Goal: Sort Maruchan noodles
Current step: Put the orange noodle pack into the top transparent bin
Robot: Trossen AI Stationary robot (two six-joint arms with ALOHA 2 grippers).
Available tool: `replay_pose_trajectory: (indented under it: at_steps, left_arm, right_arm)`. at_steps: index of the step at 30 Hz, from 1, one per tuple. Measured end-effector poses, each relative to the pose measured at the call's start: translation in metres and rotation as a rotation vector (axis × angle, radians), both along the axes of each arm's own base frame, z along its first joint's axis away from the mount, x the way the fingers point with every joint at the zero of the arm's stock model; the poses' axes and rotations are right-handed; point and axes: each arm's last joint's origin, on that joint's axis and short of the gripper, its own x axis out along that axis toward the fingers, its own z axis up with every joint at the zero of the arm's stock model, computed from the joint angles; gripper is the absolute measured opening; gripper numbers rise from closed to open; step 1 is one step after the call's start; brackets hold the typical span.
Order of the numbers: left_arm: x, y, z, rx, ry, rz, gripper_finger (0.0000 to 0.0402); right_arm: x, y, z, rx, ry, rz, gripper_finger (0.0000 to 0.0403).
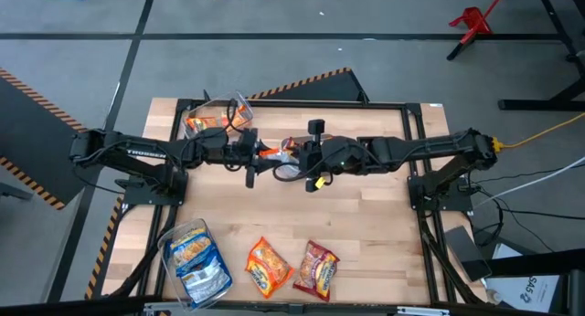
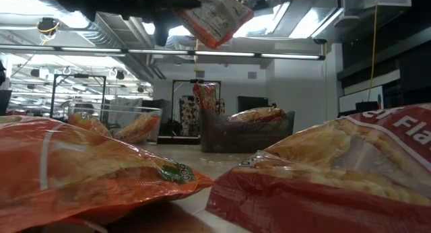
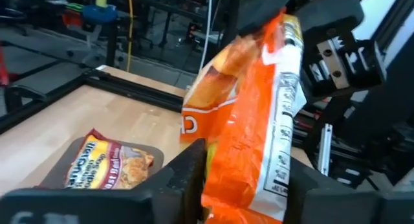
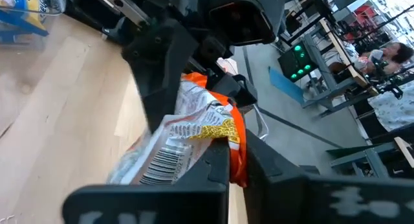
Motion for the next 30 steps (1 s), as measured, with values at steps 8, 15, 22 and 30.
replay_pose_trajectory:
  at_steps: [8, 15, 22, 30]
  left_arm:
    - [0.000, 0.003, 0.000, 0.006, 0.000, 0.107, 0.0059]
    - [-0.001, 0.007, -0.004, 0.017, 0.042, 0.251, 0.0031]
    - [-0.007, 0.014, -0.015, 0.049, 0.167, 0.567, 0.0028]
    - [-0.023, 0.017, -0.019, 0.200, 0.281, 1.012, 0.0028]
  right_arm:
    - [-0.002, 0.001, -0.005, -0.004, 0.063, 0.041, 0.0068]
    - [-0.018, -0.002, 0.002, -0.060, 0.126, 0.019, 0.0181]
    - [-0.048, -0.010, 0.023, -0.106, 0.112, -0.135, 0.0245]
    - [-0.090, -0.016, 0.040, -0.032, 0.117, -0.220, 0.0242]
